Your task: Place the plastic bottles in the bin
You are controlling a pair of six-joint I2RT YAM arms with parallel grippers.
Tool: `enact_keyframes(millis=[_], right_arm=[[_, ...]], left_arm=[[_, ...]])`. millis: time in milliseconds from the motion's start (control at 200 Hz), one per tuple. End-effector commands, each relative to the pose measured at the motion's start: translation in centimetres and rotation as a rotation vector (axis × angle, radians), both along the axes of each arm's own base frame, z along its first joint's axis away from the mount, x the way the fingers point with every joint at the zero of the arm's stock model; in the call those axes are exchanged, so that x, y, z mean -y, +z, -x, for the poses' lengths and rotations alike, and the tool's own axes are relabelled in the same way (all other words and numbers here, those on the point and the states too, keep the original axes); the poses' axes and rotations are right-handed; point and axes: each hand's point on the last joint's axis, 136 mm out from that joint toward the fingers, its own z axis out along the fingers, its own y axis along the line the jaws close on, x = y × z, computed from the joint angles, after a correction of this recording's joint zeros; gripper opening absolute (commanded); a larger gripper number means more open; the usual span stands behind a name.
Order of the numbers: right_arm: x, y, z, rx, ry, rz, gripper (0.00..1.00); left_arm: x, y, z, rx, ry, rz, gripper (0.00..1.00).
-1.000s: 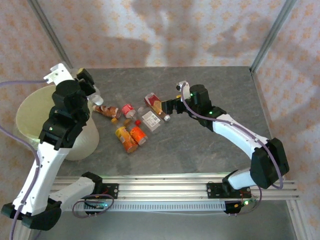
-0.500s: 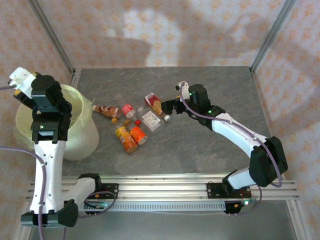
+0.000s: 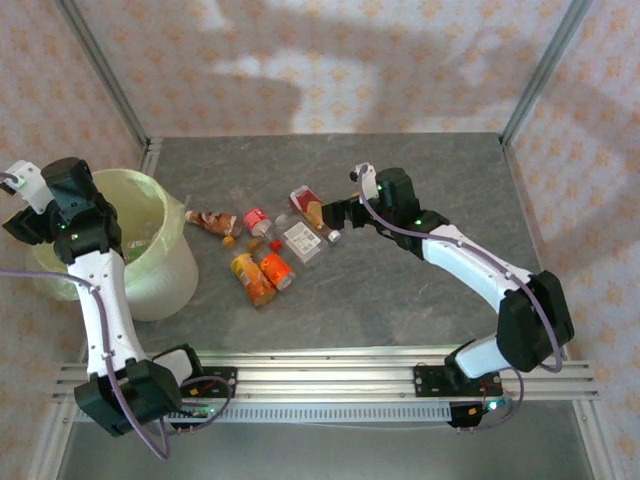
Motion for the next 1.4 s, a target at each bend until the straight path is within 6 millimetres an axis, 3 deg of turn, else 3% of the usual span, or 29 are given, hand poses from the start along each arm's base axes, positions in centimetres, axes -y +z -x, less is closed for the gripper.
enact_keyframes(millis=[0,75,360,545,681,851,966,1111,1241,1391], right_arm=[[-0.4,2.5,-0.7,0.054,0.003,-0.033,0.99],[-0.4,2.5,-0.7,0.056,0.0,-0.034,0.99],[-0.2,2.3,-0.6,0.047,-0.01,-0.041,0.99],[0.0,2.5,-0.8,0.048,-0.036,-0.048,0.99],[0.6,2.8,-1.3,0.062,-0.087,-0.063,0.99],[1.7,3.3,-1.4,0.082,-0.15,-0.067,0.99],[3.4,3.1,-2.0,0.087,-0.255,-0.058,0.99],[6.0,2.4,-2.7,0.041,-0.403,-0.083,0.99],[6.7,1.8,-2.8,0.008,-0.431,-0.09,0.99],[6.9,1.9,-2.5,0.007,-0.422,-0.088,0.99]], left_arm=[[0.2,0.3,-1.5,-0.021,-0.082,0.029,0.66],[0.4,0.3,-2.2,-0.019,-0.114,0.063,0.76],[2.3,1.2,-3.7,0.055,-0.235,0.138,0.87],[4.9,2.0,-5.0,0.087,-0.288,0.176,0.92],[9.2,3.1,-7.2,0.077,-0.349,0.15,1.0],[15.8,4.9,-10.6,0.134,-0.502,0.14,1.0],[21.1,4.9,-12.6,0.15,-0.613,0.16,1.0],[27.9,3.0,-14.8,0.12,-0.727,0.196,1.0],[33.5,-0.4,-17.3,0.078,-0.799,0.277,1.0],[36.0,-4.7,-19.8,0.085,-0.732,0.362,1.0]])
